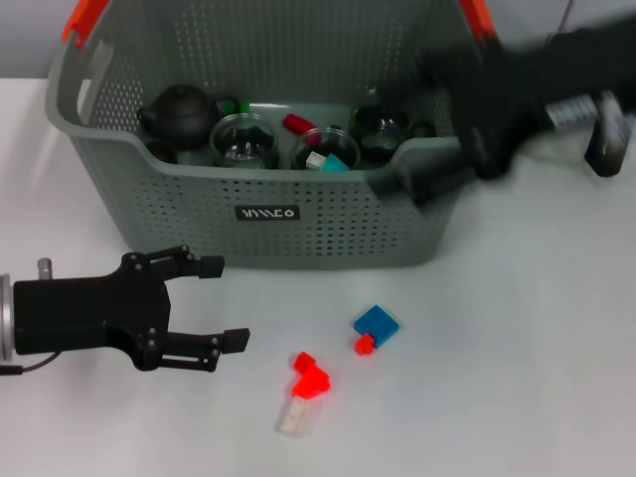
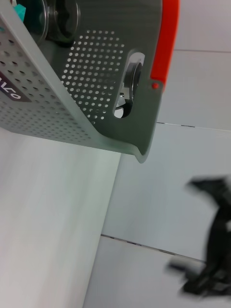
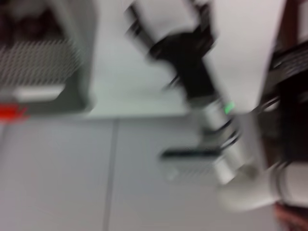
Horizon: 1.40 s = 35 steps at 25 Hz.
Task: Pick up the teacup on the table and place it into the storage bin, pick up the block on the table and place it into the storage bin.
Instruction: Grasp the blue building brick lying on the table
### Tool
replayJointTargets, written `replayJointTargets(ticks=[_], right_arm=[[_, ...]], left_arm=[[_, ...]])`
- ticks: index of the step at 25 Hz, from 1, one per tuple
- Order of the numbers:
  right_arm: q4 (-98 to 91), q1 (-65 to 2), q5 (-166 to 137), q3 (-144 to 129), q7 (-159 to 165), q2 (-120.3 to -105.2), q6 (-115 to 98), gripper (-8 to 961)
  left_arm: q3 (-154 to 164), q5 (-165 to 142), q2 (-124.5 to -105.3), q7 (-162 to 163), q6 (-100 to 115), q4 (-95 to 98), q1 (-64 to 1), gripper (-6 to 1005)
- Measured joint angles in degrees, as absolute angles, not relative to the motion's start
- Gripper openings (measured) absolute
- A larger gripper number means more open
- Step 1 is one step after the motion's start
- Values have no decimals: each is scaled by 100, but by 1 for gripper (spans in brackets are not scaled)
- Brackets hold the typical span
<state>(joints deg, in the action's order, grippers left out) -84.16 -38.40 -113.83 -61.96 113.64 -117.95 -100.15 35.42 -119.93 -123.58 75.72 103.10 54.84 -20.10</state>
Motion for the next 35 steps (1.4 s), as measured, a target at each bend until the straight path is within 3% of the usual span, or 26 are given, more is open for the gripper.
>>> replayJointTargets(ticks=[5,10,25,35], right_arm=[[-8386,-3470,-11789,-6142,11358,-11796,-10754,941],[-8141,-3419,-12705,-6224,11383,-11991,-10822,941],[-6298,-4346,-13411,-7424,11433,-12015,-9650,942],[-5821,-4623,-13415,-8017,11289,-12034,-9031,941]], left_arm=[[3546,-12012,-12357,7570,10289,5486,-2011,946],[3581,-12024,-12358,7565,10311,5485,-2026,946],[3742,-12485,-12376,7411,10550,5488,-2021,946],[3891,-12616,-12387,7366,10559,5493,-2034,946]])
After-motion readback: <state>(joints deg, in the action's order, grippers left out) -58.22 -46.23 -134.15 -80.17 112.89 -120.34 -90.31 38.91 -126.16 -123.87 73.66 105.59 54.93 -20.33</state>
